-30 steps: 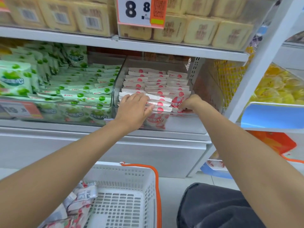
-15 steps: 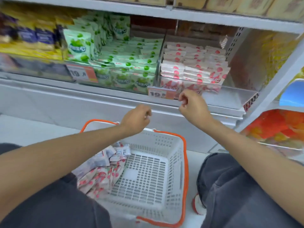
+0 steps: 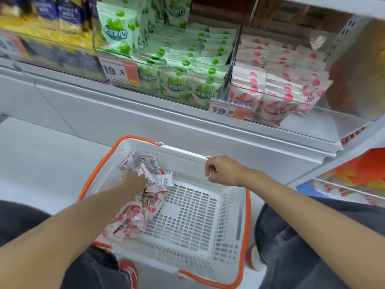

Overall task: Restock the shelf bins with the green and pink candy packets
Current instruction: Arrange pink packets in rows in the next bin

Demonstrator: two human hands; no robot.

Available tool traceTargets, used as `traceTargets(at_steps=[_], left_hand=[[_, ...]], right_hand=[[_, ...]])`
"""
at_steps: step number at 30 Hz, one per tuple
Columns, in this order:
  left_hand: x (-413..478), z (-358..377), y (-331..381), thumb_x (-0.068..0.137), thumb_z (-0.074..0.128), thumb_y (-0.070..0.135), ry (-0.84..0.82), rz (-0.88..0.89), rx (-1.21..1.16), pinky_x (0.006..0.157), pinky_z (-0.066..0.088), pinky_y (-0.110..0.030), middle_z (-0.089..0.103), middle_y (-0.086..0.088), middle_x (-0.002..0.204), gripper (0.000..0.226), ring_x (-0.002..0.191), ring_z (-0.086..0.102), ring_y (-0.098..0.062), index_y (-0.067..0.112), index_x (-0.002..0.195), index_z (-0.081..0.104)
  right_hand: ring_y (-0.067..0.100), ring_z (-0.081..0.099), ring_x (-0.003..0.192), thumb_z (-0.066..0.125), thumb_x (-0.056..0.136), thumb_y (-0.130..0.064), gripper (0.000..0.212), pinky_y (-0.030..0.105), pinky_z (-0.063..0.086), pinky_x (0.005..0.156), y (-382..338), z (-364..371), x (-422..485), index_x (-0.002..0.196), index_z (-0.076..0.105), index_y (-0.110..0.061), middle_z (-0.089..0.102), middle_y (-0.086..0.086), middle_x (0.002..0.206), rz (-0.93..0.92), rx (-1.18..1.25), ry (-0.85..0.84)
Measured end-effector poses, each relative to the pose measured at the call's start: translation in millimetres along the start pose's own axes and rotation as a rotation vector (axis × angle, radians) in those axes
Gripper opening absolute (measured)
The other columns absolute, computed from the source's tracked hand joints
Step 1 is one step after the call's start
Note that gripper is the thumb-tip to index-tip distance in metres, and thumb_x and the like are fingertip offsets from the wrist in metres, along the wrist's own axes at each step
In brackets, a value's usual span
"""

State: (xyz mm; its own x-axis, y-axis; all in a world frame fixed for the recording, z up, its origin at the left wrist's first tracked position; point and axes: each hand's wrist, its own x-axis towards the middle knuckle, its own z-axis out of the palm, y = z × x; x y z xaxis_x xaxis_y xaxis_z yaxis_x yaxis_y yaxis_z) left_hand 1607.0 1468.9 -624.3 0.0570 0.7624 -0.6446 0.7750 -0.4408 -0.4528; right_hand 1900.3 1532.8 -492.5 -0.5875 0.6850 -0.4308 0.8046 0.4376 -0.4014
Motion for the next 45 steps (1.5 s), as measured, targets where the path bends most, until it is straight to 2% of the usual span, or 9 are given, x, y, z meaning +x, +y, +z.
traceTargets(at_steps=[7,13,18,22,26,33,40,43,45], left_hand=[[-0.3,-27.4,-2.6,0.096,0.052,0.014,0.12,0.056,-0.024,0.105,0.036,-0.039,0.056,-0.004,0.13,0.03,0.127,0.047,-0.025,0.018,0.125,0.058],[-4.3,-99.7,2.0,0.096,0.044,-0.004,0.138,-0.163,-1.68,0.063,0.055,-0.034,0.061,-0.013,0.091,0.017,0.083,0.062,-0.028,0.004,0.088,0.058],[-17.3,-164.7,5.8,0.101,0.039,-0.004,-0.434,-0.125,-2.696,0.05,0.057,-0.022,0.063,-0.018,0.081,0.018,0.052,0.068,-0.019,-0.01,0.094,0.054],[-35.2,-193.0,5.7,0.101,0.043,0.003,-0.575,0.058,-2.665,0.054,0.059,-0.025,0.067,-0.019,0.076,0.019,0.056,0.07,-0.021,-0.011,0.107,0.054],[-48.1,-214.2,14.7,0.102,0.044,0.044,-0.408,0.181,-2.501,0.064,0.061,-0.029,0.064,-0.017,0.088,0.041,0.072,0.066,-0.022,0.005,0.109,0.056],[-54.7,-230.5,28.4,0.095,0.045,0.056,-0.119,0.169,-2.343,0.068,0.054,-0.022,0.058,-0.004,0.08,0.047,0.069,0.056,-0.012,0.012,0.09,0.058],[-77.6,-274.1,13.8,0.088,0.069,0.006,0.321,0.386,-1.967,0.077,0.058,-0.027,0.071,-0.004,0.093,0.011,0.084,0.064,-0.016,0.01,0.098,0.067],[-91.6,-312.4,-0.3,0.086,0.069,0.005,0.708,0.351,-1.365,0.063,0.05,-0.028,0.07,-0.004,0.084,0.009,0.073,0.06,-0.016,0.013,0.09,0.07],[-97.4,-339.3,-6.1,0.086,0.069,0.009,0.804,0.35,-1.201,0.067,0.052,-0.036,0.072,-0.005,0.086,0.005,0.076,0.065,-0.021,0.011,0.09,0.072]], right_hand=[[0.007,0.051,0.073,0.059,0.087,-0.011,0.01,0.028,0.047,0.077,-2.4,-0.5,-2.2,0.093,0.064,-0.016,0.053,-0.01,0.079,0.012,0.03,0.005],[0.014,0.054,0.103,0.068,0.084,-0.015,0.039,0.028,0.045,0.091,9.2,-10.9,-10.6,0.122,0.059,-0.019,0.056,-0.001,0.123,0.024,0.053,0.059],[0.013,0.049,0.111,0.076,0.08,-0.021,0.057,0.029,0.04,0.093,8.9,-23.9,-28.7,0.132,0.052,-0.02,0.055,-0.007,0.13,-0.077,0.139,0.207],[0.016,0.06,0.077,0.065,0.091,-0.022,0.01,0.035,0.047,0.073,18.0,-46.6,-43.2,0.096,0.072,-0.015,0.071,-0.001,0.09,-0.023,0.299,0.461],[0.022,0.062,0.074,0.058,0.096,-0.031,0.024,0.036,0.047,0.068,30.7,-67.6,-59.4,0.086,0.072,-0.014,0.07,-0.003,0.08,0.096,0.352,0.45],[0.008,0.04,0.056,0.049,0.101,-0.02,0.038,0.027,0.032,0.057,32.9,-84.0,-78.4,0.063,0.055,-0.018,0.05,-0.007,0.061,0.106,0.375,0.497],[0.023,0.063,0.081,0.06,0.093,-0.006,0.008,0.039,0.056,0.083,50.9,-95.2,-92.2,0.1,0.058,-0.008,0.065,0.008,0.089,0.148,0.797,0.527],[0.002,0.059,0.094,0.078,0.078,-0.012,0.069,0.013,0.048,0.076,50.8,-102.6,-105.6,0.135,0.041,-0.022,0.056,-0.01,0.109,0.054,0.603,0.672],[-0.011,0.058,0.088,0.079,0.076,-0.009,0.065,0.007,0.043,0.074,50.9,-108.8,-115.0,0.131,0.047,-0.022,0.058,-0.017,0.104,-0.008,0.553,0.706]])
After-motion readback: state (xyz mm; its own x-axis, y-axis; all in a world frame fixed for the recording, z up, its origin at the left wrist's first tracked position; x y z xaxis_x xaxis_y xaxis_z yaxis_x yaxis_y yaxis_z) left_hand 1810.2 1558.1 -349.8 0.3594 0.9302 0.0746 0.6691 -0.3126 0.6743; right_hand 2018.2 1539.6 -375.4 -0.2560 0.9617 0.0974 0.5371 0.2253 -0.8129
